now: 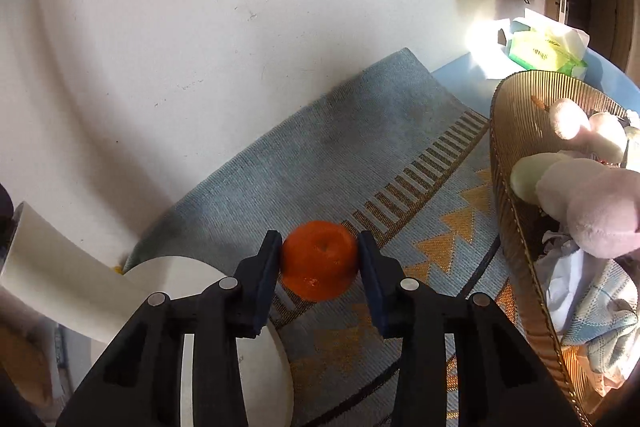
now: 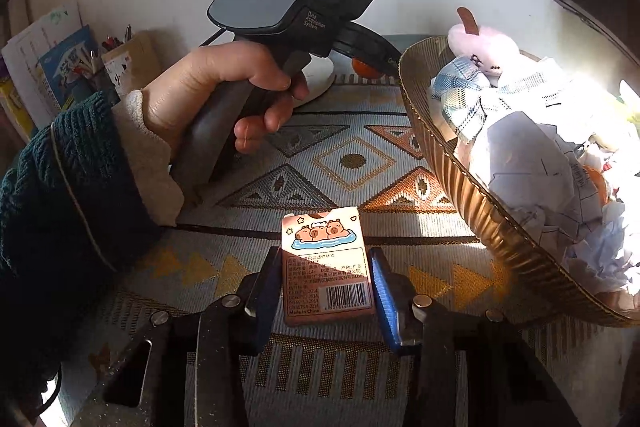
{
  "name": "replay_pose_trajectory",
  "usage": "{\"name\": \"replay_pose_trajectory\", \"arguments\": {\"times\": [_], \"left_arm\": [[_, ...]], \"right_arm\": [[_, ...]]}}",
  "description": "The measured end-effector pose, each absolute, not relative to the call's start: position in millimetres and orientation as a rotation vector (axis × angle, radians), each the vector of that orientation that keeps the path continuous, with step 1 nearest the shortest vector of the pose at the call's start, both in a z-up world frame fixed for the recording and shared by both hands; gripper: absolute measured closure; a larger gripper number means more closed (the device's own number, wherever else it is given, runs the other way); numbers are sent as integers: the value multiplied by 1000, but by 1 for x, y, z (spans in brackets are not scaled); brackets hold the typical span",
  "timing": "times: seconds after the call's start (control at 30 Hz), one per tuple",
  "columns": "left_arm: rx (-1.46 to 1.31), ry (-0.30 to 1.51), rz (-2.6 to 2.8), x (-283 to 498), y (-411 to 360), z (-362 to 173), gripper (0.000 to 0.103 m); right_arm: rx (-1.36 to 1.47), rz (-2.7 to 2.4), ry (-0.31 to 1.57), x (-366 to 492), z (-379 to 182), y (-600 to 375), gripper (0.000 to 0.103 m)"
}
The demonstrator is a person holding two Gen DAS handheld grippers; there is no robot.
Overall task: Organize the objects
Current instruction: 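Carry box and orange ball over the amber bowl and open both tools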
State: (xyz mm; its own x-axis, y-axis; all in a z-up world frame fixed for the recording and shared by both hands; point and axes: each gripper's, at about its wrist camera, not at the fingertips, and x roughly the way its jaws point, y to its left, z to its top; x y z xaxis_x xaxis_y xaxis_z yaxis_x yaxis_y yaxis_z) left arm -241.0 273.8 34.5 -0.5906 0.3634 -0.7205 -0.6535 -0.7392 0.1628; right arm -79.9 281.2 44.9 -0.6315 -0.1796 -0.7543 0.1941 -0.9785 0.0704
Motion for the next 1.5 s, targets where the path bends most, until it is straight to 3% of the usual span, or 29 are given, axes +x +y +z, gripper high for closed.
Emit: {"name": "replay_pose_trajectory", "arguments": {"times": [0.17, 0.33, 0.47, 0.7, 0.9, 1.03, 1.2, 1.33, 1.43, 1.5], "left_arm": [[-889, 521, 2331, -188, 236, 64, 67], [-902, 396, 2405, -102, 170, 79, 67], [-944, 285, 2486, -41, 120, 82, 67], [-964, 62, 2634, 21, 51, 62, 67], [-1028, 19, 2638, 25, 40, 35, 67], [-1076, 4, 2599, 23, 40, 29, 67], [-1067, -39, 2572, 23, 36, 30, 67], [-1084, -36, 2578, 22, 36, 29, 67], [-1105, -26, 2584, 20, 37, 27, 67], [-1112, -12, 2587, 19, 39, 26, 67]], "right_arm": [[1131, -2684, 0, -67, 53, 284, 62], [1086, -2673, -194, -36, 64, 297, 62], [1103, -2670, -219, -10, 69, 297, 62], [1164, -2676, -159, 3, 61, 279, 62], [1256, -2671, -149, 6, 37, 275, 61], [1268, -2663, -209, 0, 35, 282, 36], [1270, -2662, -209, 3, 34, 281, 31], [1297, -2651, -111, 3, 32, 268, 20], [1309, -2657, -46, 2, 31, 261, 22], [1293, -2656, -22, 3, 32, 258, 44]]}}
